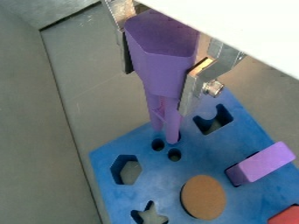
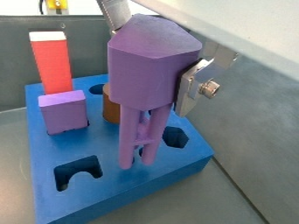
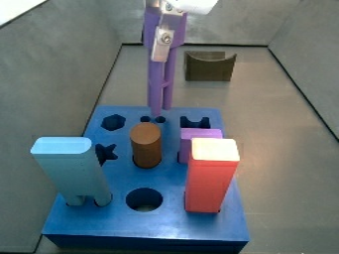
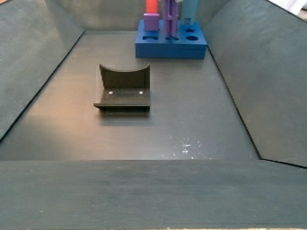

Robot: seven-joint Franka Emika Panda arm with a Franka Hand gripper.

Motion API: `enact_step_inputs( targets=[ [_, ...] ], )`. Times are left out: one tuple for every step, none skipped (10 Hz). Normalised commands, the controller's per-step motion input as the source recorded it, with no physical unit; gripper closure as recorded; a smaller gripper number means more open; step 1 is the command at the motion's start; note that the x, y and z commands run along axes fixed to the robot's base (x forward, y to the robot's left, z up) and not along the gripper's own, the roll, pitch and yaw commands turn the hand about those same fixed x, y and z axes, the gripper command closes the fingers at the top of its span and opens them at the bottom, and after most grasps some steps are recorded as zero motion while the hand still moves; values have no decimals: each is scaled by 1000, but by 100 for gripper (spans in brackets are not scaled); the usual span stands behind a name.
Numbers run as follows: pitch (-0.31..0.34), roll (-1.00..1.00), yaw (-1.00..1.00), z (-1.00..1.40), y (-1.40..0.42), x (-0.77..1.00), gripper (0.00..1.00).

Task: Pick up the 3 prong object. Move up. Rotate the 3 prong object. Place the 3 prong object on the fixture. Regrasp the 3 prong object. Move to above the board. Insert the 3 prong object.
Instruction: Insert the 3 prong object.

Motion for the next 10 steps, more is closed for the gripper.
enact_step_inputs(
  targets=[
    [0, -1, 274, -9, -180, 0, 100],
    [0, 0, 471, 0, -246, 0, 100],
    [0, 0, 406, 0, -146, 0, 100],
    [0, 0, 446, -37, -57, 0, 100],
    [-7, 0, 569, -57, -20, 0, 100],
    [-36, -6, 246, -126, -26, 0, 100],
    [-14, 0, 249, -151, -26, 0, 100],
    [-17, 0, 189, -211, -97, 0, 100],
    [-17, 0, 91, -237, -60, 0, 100],
    [-36, 0, 94, -229, -123, 0, 100]
  ],
)
